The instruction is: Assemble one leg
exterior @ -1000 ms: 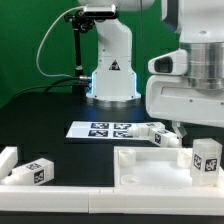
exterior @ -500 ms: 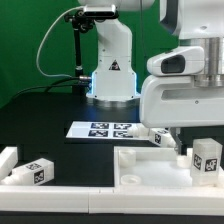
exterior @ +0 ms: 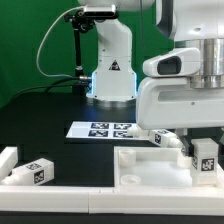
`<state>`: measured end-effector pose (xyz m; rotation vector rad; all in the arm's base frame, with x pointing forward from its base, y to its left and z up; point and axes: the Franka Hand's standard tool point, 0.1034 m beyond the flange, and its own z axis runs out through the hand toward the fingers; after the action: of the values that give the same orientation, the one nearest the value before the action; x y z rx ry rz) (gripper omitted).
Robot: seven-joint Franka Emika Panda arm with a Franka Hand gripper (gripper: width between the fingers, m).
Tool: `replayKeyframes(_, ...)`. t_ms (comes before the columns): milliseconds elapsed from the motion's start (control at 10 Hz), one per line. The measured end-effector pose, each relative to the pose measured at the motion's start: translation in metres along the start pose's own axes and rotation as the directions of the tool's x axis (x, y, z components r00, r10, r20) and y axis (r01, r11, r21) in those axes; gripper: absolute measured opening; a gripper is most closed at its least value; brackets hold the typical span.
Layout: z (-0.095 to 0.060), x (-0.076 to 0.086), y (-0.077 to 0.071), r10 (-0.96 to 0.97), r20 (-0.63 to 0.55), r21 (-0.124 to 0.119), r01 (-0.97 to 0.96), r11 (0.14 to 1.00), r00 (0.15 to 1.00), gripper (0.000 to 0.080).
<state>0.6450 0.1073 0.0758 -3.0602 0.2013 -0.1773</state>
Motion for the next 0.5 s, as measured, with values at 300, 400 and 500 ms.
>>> replayKeyframes(300,0.0006,-0.0004,0.0015,0.275,0.001,-0.006,-0.275,0.962,0.962,0.0285)
replayKeyframes(400,0.0007,-0.0013,0.0025,0.423,0.005,-0.012,-0.423,0.906,0.906,0.0285)
replayKeyframes(500,0.0007,-0.0019,0.0036,0.575,0.009,-0.015,-0.574,0.818,0.818,0.0285)
